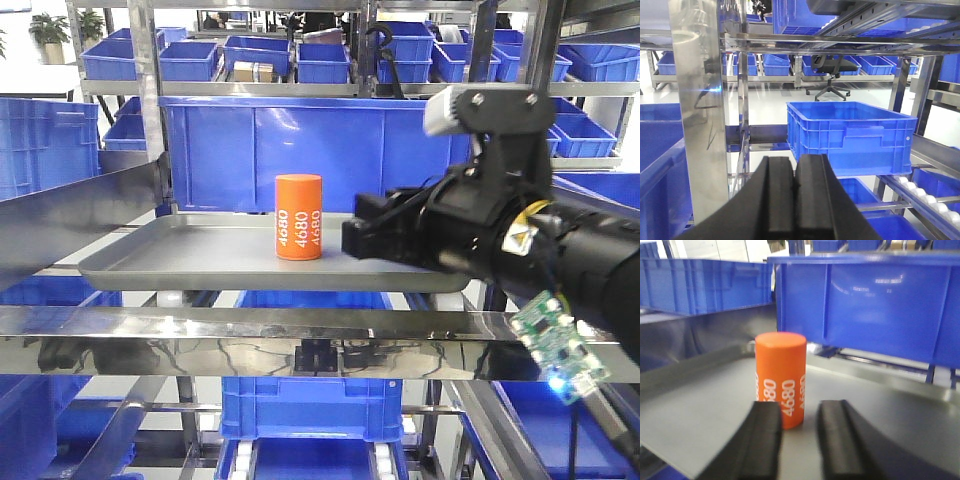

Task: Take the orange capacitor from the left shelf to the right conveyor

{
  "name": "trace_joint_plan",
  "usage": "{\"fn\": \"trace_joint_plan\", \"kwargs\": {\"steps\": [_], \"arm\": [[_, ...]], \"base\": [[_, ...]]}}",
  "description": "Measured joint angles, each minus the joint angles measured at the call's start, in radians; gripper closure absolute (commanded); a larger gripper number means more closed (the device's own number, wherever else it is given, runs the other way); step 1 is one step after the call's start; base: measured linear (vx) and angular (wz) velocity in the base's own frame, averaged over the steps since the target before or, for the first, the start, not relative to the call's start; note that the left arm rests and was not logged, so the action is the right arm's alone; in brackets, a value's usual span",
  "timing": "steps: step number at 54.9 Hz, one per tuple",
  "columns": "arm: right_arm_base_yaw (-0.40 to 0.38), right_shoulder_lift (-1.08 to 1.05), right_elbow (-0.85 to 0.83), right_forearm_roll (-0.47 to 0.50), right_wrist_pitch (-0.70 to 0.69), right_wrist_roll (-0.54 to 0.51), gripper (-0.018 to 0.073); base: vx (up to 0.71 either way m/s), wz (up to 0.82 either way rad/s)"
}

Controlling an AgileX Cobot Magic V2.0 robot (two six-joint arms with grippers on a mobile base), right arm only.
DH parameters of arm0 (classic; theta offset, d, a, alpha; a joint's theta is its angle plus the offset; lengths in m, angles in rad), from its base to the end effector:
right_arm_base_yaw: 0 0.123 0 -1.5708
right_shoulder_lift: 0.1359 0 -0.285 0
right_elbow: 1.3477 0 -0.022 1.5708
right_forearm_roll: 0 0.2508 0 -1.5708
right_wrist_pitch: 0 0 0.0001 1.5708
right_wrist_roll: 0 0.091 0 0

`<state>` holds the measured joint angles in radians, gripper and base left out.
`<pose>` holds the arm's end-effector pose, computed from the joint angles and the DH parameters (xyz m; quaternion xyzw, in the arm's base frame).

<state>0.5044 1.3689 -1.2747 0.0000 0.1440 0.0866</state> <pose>0.2820 0.1557 0.4138 -0.1573 0.7419 0.1898 0.6235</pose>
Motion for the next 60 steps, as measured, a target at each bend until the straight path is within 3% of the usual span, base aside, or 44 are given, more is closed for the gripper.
{"fn": "trace_joint_plan", "kwargs": {"steps": [7, 17, 36, 53, 60], "arm": [[0.000, 0.019, 0.000, 0.007, -0.018, 0.001, 0.0004], [0.000, 0.027, -0.003, 0.052, -0.033, 0.014, -0.0010], [0.049, 0.163, -0.261, 0.050, 0.221, -0.103, -0.0010], [0.049, 0.347, -0.500, 0.043, 0.353, -0.076, -0.0010], [0.038, 0.399, -0.560, 0.007, 0.392, -0.012, -0.0010]], "base": [[0.00, 0.00], [0.00, 0.00], [0.00, 0.00], [0.00, 0.00], [0.00, 0.00]]}}
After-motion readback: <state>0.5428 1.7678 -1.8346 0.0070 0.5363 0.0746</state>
